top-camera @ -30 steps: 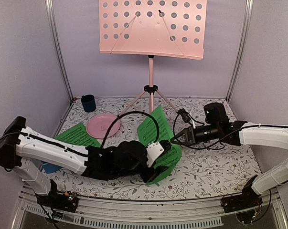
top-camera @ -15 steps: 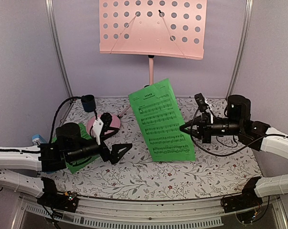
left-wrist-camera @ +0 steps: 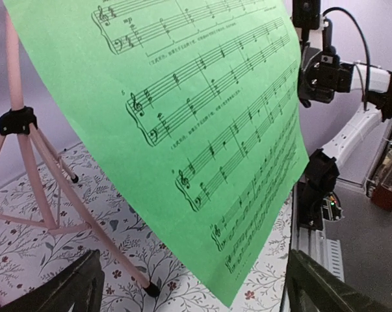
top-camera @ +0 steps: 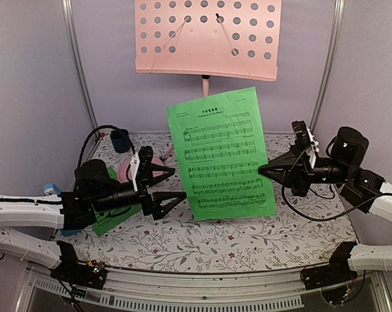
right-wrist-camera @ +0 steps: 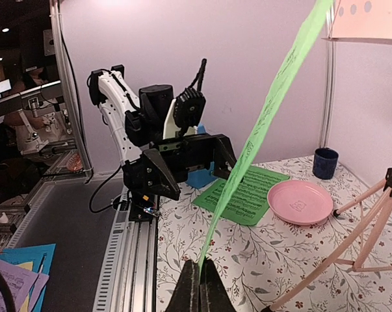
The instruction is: Set up the instrument practice props
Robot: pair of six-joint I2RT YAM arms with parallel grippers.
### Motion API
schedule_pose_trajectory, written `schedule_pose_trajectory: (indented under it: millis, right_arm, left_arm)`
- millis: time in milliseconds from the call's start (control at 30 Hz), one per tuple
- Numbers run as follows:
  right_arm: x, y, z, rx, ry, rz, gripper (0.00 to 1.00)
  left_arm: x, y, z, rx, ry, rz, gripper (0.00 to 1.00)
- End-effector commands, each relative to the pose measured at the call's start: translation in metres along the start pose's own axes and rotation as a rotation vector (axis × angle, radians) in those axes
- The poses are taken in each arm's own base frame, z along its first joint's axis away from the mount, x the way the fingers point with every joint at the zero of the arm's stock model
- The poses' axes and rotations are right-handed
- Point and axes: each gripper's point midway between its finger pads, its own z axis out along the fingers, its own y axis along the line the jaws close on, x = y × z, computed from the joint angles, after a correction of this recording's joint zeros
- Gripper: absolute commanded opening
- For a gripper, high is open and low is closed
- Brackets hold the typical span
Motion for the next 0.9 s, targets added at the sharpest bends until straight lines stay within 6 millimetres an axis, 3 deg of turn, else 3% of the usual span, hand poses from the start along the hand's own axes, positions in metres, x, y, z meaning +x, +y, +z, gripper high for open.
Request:
schedule_pose_trajectory:
  millis: [0, 100, 233, 467, 500, 533, 600, 700, 800, 867]
  right_arm:
    - [-0.012, 0.021, -0.008, -0.074, -0.06, -0.076, 0.0]
    - [-0.013, 0.027, -0.011, -0.093, -0.076, -0.087, 0.0]
    - [-0.011, 0.03, -0.014, -0.092, -0.084, -0.095, 0.0]
    - [-0.002, 0.024, -0.014, -0.058, -0.077, -0.09, 0.0]
    - [-0.002, 0.023, -0.013, -0.053, -0.076, -0.086, 0.07]
    - [-0.002, 0.021, -0.013, -0.048, -0.074, -0.079, 0.24]
    - [-0.002, 0.018, -0.011, -0.041, -0.07, -0.05, 0.42]
    - [-0.004, 0.016, -0.007, -0.05, -0.059, -0.014, 0.55]
    - [-0.004, 0.012, -0.002, -0.056, -0.04, 0.02, 0.56]
    - [-0.002, 0.008, 0.003, -0.055, -0.018, 0.046, 0.51]
  left_arm:
    - [-0.054, -0.027, 0.008, 0.169, -0.153, 0.023, 0.96]
    - [-0.068, -0.035, 0.012, 0.221, -0.184, 0.025, 0.91]
    - [-0.086, -0.043, 0.014, 0.277, -0.224, 0.009, 0.75]
    - [-0.098, -0.052, 0.016, 0.338, -0.226, 0.003, 0.22]
    - [-0.098, -0.053, 0.017, 0.343, -0.217, 0.011, 0.17]
    - [-0.096, -0.053, 0.019, 0.342, -0.203, 0.019, 0.11]
    - [-0.093, -0.052, 0.023, 0.34, -0.172, 0.034, 0.0]
    - [-0.088, -0.053, 0.028, 0.344, -0.127, 0.051, 0.0]
    - [-0.084, -0.052, 0.034, 0.349, -0.085, 0.057, 0.0]
    - [-0.081, -0.053, 0.038, 0.358, -0.055, 0.059, 0.0]
